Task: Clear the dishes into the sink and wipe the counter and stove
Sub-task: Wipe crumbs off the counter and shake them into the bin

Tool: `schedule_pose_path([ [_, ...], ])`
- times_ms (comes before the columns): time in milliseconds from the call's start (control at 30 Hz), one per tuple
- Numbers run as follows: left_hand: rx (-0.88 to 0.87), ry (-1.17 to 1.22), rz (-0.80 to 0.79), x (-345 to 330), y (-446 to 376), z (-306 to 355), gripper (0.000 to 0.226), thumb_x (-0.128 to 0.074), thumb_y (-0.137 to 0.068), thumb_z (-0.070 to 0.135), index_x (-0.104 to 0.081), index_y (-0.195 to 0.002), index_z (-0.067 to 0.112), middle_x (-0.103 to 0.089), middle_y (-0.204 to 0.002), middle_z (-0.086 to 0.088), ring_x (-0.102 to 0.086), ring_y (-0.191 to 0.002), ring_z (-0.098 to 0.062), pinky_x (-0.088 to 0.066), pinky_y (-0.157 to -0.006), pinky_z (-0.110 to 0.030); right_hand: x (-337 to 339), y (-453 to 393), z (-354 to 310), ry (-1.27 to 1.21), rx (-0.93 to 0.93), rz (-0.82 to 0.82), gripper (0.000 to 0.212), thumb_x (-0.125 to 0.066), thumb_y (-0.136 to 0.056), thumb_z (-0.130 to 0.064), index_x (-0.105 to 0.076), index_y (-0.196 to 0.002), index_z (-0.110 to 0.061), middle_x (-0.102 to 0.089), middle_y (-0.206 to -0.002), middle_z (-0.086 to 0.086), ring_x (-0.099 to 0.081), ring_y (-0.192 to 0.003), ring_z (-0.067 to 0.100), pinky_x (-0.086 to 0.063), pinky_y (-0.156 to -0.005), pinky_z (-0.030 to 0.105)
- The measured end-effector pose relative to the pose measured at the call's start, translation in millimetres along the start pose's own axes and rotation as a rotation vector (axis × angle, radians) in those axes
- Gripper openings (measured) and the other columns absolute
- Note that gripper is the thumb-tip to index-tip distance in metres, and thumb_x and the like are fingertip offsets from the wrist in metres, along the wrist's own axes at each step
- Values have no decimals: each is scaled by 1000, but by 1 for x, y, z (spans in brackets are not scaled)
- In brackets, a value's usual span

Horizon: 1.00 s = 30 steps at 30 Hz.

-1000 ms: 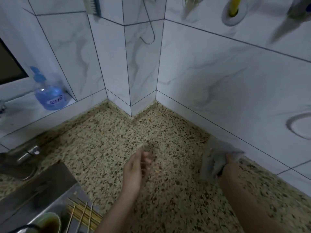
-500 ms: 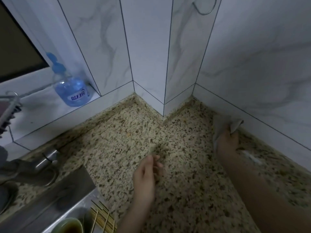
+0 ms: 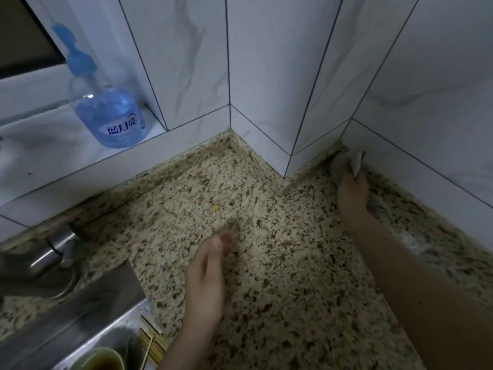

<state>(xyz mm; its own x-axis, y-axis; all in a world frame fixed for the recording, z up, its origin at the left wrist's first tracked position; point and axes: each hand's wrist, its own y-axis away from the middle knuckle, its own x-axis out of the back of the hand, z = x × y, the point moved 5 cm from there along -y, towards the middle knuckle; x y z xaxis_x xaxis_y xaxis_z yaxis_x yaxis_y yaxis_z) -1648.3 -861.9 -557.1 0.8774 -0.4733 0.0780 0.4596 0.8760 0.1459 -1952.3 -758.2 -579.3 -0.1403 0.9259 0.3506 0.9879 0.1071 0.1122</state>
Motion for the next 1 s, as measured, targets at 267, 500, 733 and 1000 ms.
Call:
schedule_pose_path([
  [267, -40, -21, -10, 4, -2, -4, 36, -36, -86, 43, -68, -92, 28, -69, -92, 19, -62, -89, 3, -42, -72, -2, -3, 22, 0, 105, 205, -275, 32, -42, -98, -22, -51, -128, -15, -60, -96, 14, -52, -75, 25, -41, -70, 38],
  [500, -49, -9, -37, 1, 14, 10, 44, -31, -87, 46, -67, -95, 22, -69, -93, 11, -64, -88, -8, -46, -72, -20, 13, 47, 10, -38, 190, -504, 15, -52, -94, -10, -64, -102, -13, -63, -109, 7, -57, -109, 23, -48, -89, 26],
  [733, -52, -24, -74, -12, 60, 24, 47, -34, -90, 55, -68, -93, 22, -70, -91, 5, -64, -87, -11, -50, -77, -30, 57, 85, 31, 28, 127, -616, 16, -54, -82, -29, -65, -94, -26, -63, -106, 4, -56, -104, 22, -43, -91, 36],
  [1000, 60, -3, -115, -32, 141, 17, 50, -34, -80, 56, -70, -87, 21, -71, -93, 2, -65, -90, -15, -49, -83, -35, 145, 149, 64, 177, 77, -642, 22, -54, -89, -15, -68, -93, 1, -61, -80, 28, -62, -74, 21, -45, -74, 41],
])
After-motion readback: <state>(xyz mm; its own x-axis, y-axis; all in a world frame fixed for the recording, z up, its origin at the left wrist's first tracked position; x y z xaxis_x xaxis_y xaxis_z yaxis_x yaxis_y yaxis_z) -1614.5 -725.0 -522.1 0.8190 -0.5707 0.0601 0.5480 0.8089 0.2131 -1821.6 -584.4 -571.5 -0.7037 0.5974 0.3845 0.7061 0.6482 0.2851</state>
